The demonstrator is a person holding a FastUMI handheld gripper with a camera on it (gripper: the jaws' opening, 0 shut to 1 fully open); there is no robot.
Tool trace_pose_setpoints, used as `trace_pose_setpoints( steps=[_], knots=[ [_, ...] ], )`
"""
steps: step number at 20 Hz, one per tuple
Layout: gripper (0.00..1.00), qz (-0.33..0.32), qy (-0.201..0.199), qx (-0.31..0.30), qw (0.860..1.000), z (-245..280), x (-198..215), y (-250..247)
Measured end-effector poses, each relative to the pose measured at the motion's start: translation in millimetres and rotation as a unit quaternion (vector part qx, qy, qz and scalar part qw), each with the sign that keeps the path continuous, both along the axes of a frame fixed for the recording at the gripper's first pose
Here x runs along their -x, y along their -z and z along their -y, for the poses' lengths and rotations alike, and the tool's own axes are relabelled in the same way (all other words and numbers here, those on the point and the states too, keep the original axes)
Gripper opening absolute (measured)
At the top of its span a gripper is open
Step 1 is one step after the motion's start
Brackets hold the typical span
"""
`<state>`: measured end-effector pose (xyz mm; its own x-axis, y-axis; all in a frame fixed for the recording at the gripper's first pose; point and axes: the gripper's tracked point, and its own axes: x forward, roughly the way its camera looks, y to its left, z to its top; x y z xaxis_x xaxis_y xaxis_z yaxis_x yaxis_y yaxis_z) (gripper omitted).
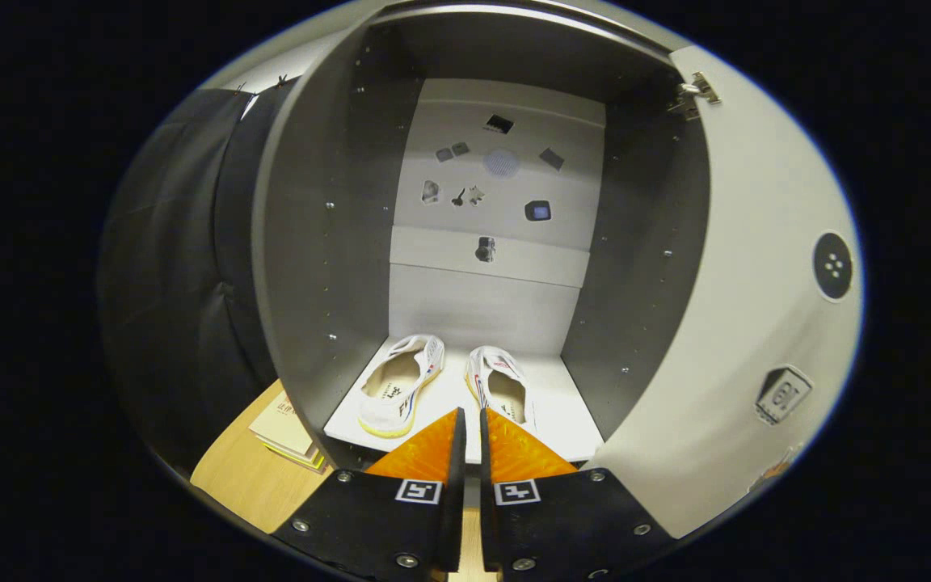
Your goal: Open the shoe cabinet door, grab the shoes and put them into the shoe cabinet, then close the shoe cabinet door.
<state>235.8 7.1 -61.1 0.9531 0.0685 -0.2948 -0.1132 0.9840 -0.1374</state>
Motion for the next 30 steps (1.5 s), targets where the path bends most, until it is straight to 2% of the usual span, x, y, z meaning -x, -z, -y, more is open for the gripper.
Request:
trace_pose_setpoints(
  steps=[10,17,24,27,30],
  knots=[
    [0.11,0.052,0.039,-0.019,0.998,20.9,150.1,-35.7],
    [0.16,0.066,0.081,-0.029,0.994,65.1,238.3,-50.1],
    [0.22,0.078,0.149,-0.027,0.985,155.6,301.9,-56.8],
    [0.25,0.072,0.180,-0.033,0.980,201.4,313.3,-47.6],
    [0.28,0.069,0.194,-0.043,0.978,239.5,312.2,-38.2]
  ],
)
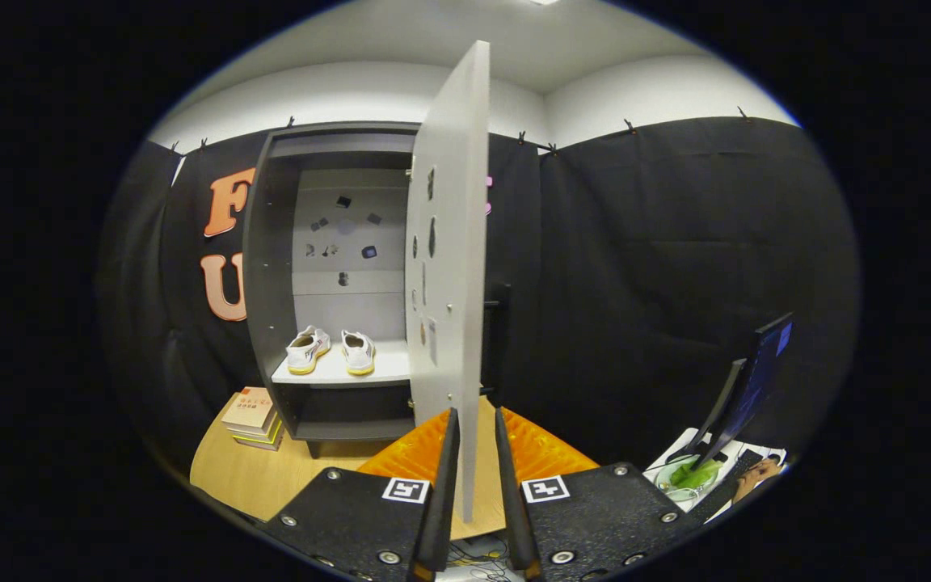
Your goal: Open the shoe cabinet door, grab the shoes and put them into the shoe cabinet, then close the shoe cabinet door.
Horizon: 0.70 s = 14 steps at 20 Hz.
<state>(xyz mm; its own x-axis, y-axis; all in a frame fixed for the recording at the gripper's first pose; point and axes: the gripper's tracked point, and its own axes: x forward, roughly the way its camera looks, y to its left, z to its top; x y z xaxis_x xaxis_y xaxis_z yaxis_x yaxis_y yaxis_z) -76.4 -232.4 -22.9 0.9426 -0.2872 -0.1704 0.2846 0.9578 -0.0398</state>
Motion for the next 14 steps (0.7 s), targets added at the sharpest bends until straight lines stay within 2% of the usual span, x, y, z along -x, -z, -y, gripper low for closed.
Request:
trace_pose_setpoints(
  steps=[5,10,14],
  knots=[
    [0.32,0.000,-0.013,-0.020,1.000,35.6,-30.8,15.5],
    [0.34,0.002,-0.041,-0.034,0.999,40.0,-59.1,22.9],
    [0.34,0.003,-0.057,-0.053,0.997,35.9,-65.2,25.5]
  ],
)
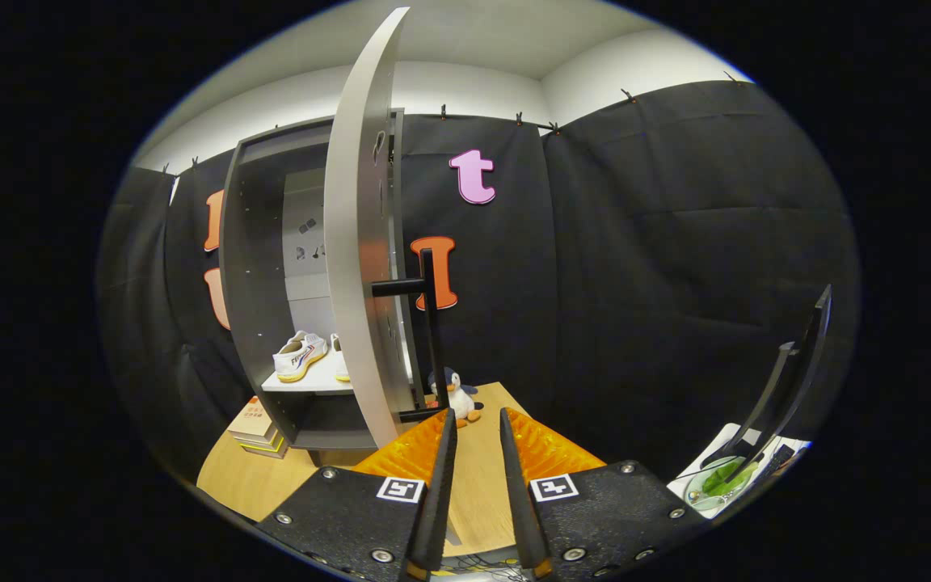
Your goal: Open the shoe cabinet door, grab the shoes and put them into the shoe cabinet, then close the shoe cabinet door.
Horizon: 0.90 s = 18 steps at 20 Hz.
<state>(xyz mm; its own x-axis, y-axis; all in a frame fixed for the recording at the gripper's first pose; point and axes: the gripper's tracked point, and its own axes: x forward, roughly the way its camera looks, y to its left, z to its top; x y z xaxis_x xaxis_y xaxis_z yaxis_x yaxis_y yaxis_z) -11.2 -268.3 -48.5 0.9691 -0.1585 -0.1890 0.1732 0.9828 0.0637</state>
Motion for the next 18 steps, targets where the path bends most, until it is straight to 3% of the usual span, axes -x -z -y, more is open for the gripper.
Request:
trace_pose_setpoints(
  steps=[4,11,18],
  knots=[
    [0.35,0.013,-0.011,-0.021,1.000,-9.1,-7.0,-2.4],
    [0.35,0.010,-0.004,0.019,1.000,-20.4,-4.0,-8.0],
    [0.35,0.015,-0.074,-0.011,0.997,-87.9,-7.2,-4.2]
  ],
)
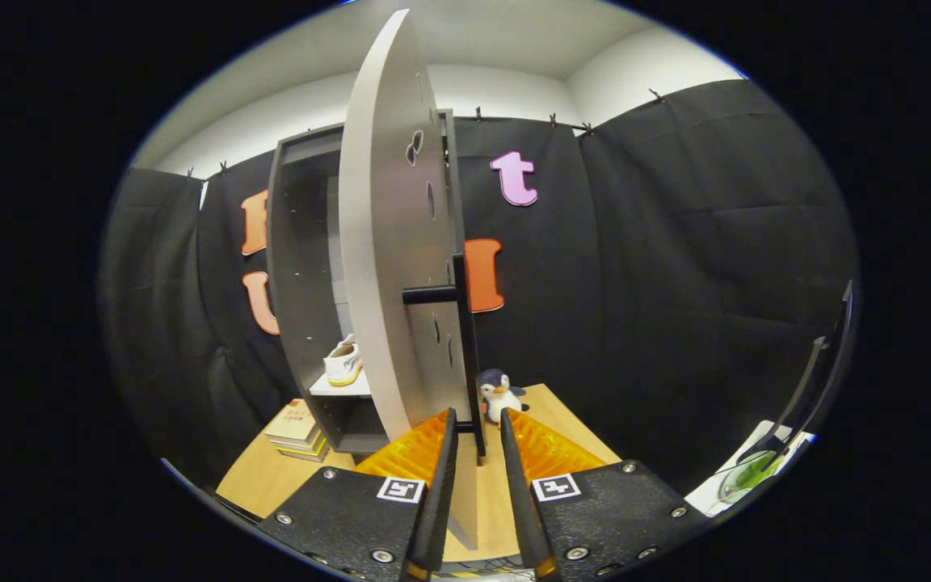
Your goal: Open the shoe cabinet door, grab the shoes and put them into the shoe cabinet, then close the shoe cabinet door.
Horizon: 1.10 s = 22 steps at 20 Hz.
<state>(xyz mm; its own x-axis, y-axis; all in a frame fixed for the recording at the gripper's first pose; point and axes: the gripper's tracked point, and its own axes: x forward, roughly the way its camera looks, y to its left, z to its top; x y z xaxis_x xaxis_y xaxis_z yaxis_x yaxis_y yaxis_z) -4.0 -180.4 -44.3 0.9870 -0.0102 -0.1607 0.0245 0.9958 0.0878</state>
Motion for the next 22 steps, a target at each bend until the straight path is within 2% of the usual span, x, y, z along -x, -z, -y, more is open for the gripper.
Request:
trace_pose_setpoints(
  steps=[6,7,14,18,22],
  knots=[
    [0.35,0.003,-0.095,-0.009,0.995,-73.0,-13.8,2.6],
    [0.40,0.004,-0.111,-0.012,0.994,-85.5,-17.0,2.9],
    [0.55,0.003,-0.195,-0.048,0.980,-173.3,-70.3,8.2],
    [0.60,0.010,-0.219,-0.024,0.975,-208.7,-101.4,6.6],
    [0.62,0.008,-0.224,-0.014,0.975,-236.8,-124.9,7.6]
  ],
)
